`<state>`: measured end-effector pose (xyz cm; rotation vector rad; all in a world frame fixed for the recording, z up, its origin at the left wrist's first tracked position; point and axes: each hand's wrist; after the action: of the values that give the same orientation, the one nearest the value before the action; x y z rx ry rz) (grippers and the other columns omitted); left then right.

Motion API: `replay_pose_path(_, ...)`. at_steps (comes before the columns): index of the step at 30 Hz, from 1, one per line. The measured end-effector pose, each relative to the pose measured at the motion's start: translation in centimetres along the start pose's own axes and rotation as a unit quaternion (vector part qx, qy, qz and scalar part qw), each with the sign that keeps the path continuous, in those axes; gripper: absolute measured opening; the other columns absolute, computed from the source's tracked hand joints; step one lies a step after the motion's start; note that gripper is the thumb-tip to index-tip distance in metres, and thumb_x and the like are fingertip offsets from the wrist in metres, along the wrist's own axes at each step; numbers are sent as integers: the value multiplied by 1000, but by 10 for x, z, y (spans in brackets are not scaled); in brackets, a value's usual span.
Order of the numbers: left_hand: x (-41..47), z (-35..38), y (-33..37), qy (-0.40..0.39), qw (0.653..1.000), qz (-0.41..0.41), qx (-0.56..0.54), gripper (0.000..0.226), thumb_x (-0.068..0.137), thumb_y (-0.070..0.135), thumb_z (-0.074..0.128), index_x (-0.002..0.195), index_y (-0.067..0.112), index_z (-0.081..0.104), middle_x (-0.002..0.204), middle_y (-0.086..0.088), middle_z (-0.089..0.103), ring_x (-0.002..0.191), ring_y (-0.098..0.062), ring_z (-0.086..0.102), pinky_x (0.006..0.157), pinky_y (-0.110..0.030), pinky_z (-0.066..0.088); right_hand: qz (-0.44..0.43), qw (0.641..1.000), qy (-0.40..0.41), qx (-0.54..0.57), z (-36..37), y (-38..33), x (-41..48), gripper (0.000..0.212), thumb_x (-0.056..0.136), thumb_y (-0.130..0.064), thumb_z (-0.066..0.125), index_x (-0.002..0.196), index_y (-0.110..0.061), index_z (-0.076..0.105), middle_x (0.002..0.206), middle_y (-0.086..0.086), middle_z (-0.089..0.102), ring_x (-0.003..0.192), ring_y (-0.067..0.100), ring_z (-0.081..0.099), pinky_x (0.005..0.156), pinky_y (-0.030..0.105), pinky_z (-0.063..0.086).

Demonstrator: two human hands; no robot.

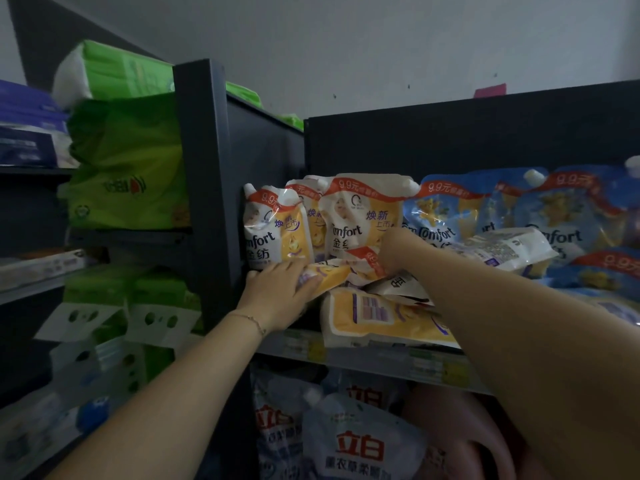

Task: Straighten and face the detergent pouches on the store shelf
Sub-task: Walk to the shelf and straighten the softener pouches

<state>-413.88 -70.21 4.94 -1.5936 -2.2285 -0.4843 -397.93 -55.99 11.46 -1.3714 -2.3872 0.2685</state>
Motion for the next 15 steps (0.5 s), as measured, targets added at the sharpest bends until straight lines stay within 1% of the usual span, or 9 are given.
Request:
replay_pose_path(2,-5,0,0,-1,1000,-8,-17,55,98,56,21,145,29,31,151,8,35,135,-18,34,104,-44,30,-19,999,24,-31,-3,-5,-5,22,90,-11,54,111,-1,56,77,5,46,67,19,48,64,30,41)
replay_pose_path(3,-7,1,-1,0,1000,-14,-27,54,98,56,21,145,30,30,151,8,34,136,-18,33,105,-45,29,-25,999,43,-10,-6,-9,-7,14,91,-10,52,104,-4,54,76,5,45,63,16,46,58,28,40)
replay_pose_path(4,-9,0,-2,2,999,-20,-39,54,98,55,22,145,30,30,151,7,34,136,-18,32,105,-46,29,-34,997,70,1,-8,-10,-4,7,91,-10,51,97,-7,51,76,5,46,62,15,46,55,27,39)
replay_pose_path(5,-11,0,-3,9,998,-26,-50,54,98,55,23,145,29,30,151,6,35,136,-18,32,106,-47,29,-39,995,89,34,-11,-15,-5,4,91,-11,52,94,-8,51,79,5,50,64,15,49,54,27,39)
replay_pose_path(7,-15,0,-4,25,996,-42,-74,55,98,55,23,145,26,29,150,3,35,135,-20,32,106,-47,30,-67,985,142,69,-16,-23,-1,7,91,-12,53,98,-10,56,87,5,58,73,18,57,56,29,46)
replay_pose_path(9,-19,2,-7,37,992,-61,-102,57,98,54,23,145,23,28,150,0,35,134,-23,33,106,-45,31,-91,978,168,83,-18,-32,0,13,91,-11,52,103,-10,58,93,8,62,80,23,62,68,35,55)
replay_pose_path(11,-21,7,-12,47,986,-74,-139,61,97,56,24,147,20,27,150,-3,34,133,-27,34,107,-44,31,-109,970,188,110,-22,-46,-1,13,91,-10,51,102,-12,59,92,7,62,82,23,63,75,40,57)
replay_pose_path(13,-24,11,-15,64,978,-79,-182,69,93,60,24,149,18,24,150,-6,32,135,-30,32,110,-44,28,-134,959,209,136,-28,-60,-2,11,91,-8,52,98,-14,58,89,5,60,82,22,61,76,40,57)
replay_pose_path(15,-27,12,-15,67,971,-87,-210,73,93,58,27,151,15,16,155,-9,24,140,-30,25,114,-42,23,-167,951,222,135,-33,-73,-3,11,91,-6,53,97,-14,58,88,4,59,81,21,61,76,39,57)
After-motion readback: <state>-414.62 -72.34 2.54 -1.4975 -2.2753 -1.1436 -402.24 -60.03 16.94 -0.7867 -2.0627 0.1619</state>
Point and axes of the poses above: each hand's wrist, its own x-axis towards the middle knuckle, its own z-axis out of the palm, y = z × x
